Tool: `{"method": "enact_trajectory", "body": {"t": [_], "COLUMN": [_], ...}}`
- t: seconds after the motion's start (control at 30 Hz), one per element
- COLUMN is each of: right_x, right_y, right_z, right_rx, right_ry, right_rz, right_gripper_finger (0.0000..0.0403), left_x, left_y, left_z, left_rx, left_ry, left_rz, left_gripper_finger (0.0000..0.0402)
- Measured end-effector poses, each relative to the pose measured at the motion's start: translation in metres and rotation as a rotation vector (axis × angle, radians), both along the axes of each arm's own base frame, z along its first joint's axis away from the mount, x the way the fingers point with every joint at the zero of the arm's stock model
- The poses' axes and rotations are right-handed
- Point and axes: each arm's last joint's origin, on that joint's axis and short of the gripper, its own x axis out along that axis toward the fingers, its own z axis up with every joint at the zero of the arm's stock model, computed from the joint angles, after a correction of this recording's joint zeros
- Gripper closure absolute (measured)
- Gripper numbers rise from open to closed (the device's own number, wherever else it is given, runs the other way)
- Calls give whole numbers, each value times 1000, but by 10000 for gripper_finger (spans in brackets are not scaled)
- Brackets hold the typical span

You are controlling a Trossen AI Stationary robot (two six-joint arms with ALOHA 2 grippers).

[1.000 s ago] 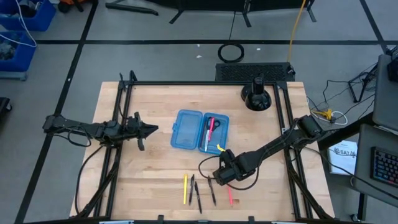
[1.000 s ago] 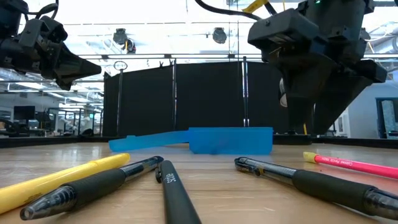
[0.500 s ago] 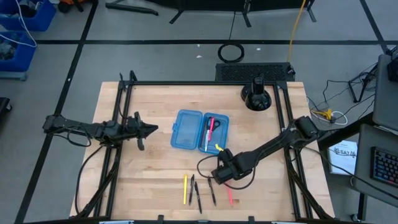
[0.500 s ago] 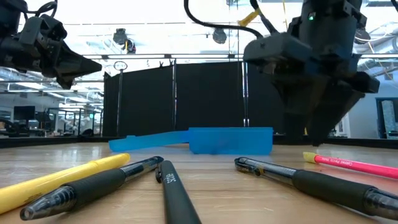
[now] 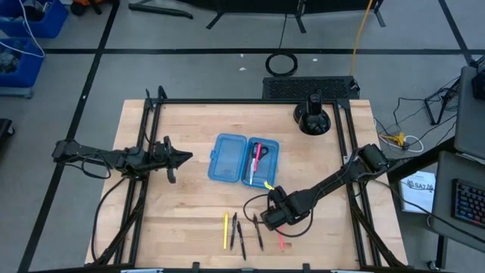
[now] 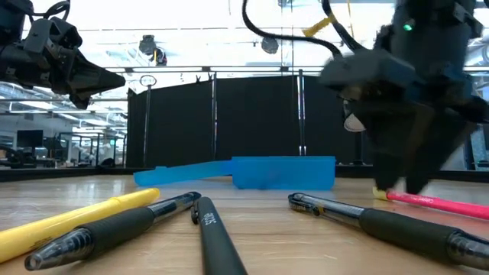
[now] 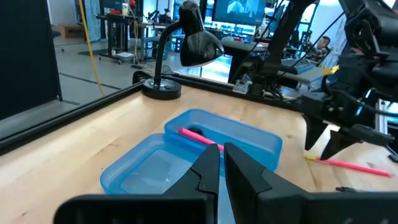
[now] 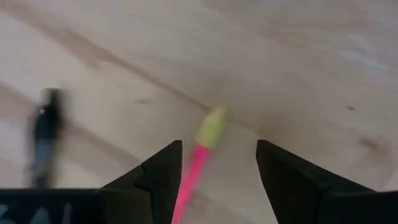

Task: Pick & place school supplies into a supply box
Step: Put the pink pencil into the supply box

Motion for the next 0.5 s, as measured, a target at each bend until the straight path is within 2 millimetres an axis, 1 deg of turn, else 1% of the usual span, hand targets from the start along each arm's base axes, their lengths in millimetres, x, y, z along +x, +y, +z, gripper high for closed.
{"method": "enact_trajectory", "body": {"t": [0.23, 0.37, 0.5], "right_x": [-9, -13, -14], "right_y": [-5, -7, -5], "right_z": [-20, -25, -26], "right_rx": [16, 8, 0], "right_ry": [-34, -12, -2], "right_rz": [-2, 4, 34], "right_gripper_finger": [204, 208, 227], "left_x": [0, 0, 0], "left_y": [0, 0, 0], "left_z": [0, 0, 0], "left_rx": [28, 30, 29], "left_ry": [6, 6, 6], "left_rz": [-1, -1, 0], "left_gripper_finger": [376, 376, 376]}}
